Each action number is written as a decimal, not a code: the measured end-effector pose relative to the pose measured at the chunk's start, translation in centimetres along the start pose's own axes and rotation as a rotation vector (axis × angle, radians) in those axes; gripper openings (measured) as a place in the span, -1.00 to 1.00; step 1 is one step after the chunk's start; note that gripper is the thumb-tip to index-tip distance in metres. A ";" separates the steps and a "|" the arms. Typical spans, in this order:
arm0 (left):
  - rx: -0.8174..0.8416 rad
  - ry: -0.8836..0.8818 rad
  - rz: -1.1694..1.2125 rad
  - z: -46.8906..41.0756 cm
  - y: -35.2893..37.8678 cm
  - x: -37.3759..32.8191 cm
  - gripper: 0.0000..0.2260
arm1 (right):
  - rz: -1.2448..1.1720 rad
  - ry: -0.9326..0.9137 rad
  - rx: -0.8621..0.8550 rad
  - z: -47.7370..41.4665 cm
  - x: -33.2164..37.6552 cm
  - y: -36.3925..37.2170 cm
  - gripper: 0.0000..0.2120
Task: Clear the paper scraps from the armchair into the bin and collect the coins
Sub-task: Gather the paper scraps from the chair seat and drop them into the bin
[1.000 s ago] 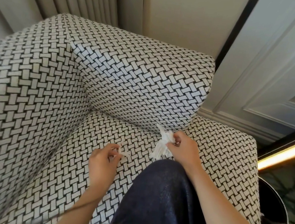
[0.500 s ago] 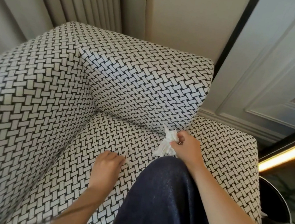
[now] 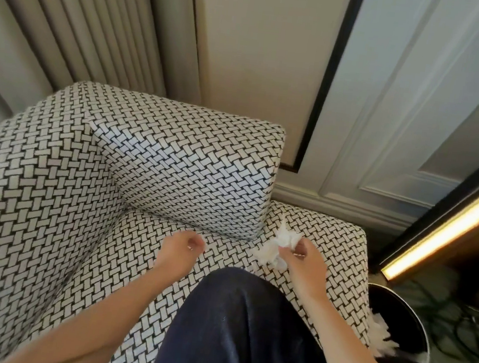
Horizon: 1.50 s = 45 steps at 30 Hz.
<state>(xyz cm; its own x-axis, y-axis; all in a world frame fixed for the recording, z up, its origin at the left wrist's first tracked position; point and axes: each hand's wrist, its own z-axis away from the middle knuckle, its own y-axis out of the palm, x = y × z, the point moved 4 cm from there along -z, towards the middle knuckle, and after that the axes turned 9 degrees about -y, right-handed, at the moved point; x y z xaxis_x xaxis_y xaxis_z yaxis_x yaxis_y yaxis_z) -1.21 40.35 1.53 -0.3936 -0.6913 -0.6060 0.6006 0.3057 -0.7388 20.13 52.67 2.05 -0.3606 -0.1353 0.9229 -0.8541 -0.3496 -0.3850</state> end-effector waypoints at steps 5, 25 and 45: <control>0.135 0.109 0.104 0.6 3.3 -10.0 -0.95 | 0.025 0.030 -0.071 -0.2 -1.8 -6.9 -0.90; 0.563 0.020 0.152 6.6 24.5 -24.7 -0.82 | 0.101 0.601 -0.218 1.4 -15.8 -24.4 -0.55; 0.533 0.090 -0.108 -1.0 9.4 -17.1 -0.70 | 0.335 0.002 0.454 -0.4 -3.7 -6.9 -0.66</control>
<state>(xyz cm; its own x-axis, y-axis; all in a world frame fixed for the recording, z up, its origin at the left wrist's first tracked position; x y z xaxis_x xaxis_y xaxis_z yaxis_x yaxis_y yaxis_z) 10.52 55.71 4.66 -0.5160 -0.6347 -0.5752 0.8137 -0.1533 -0.5608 27.17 55.98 1.28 -0.5850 -0.3060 0.7511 -0.4460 -0.6521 -0.6131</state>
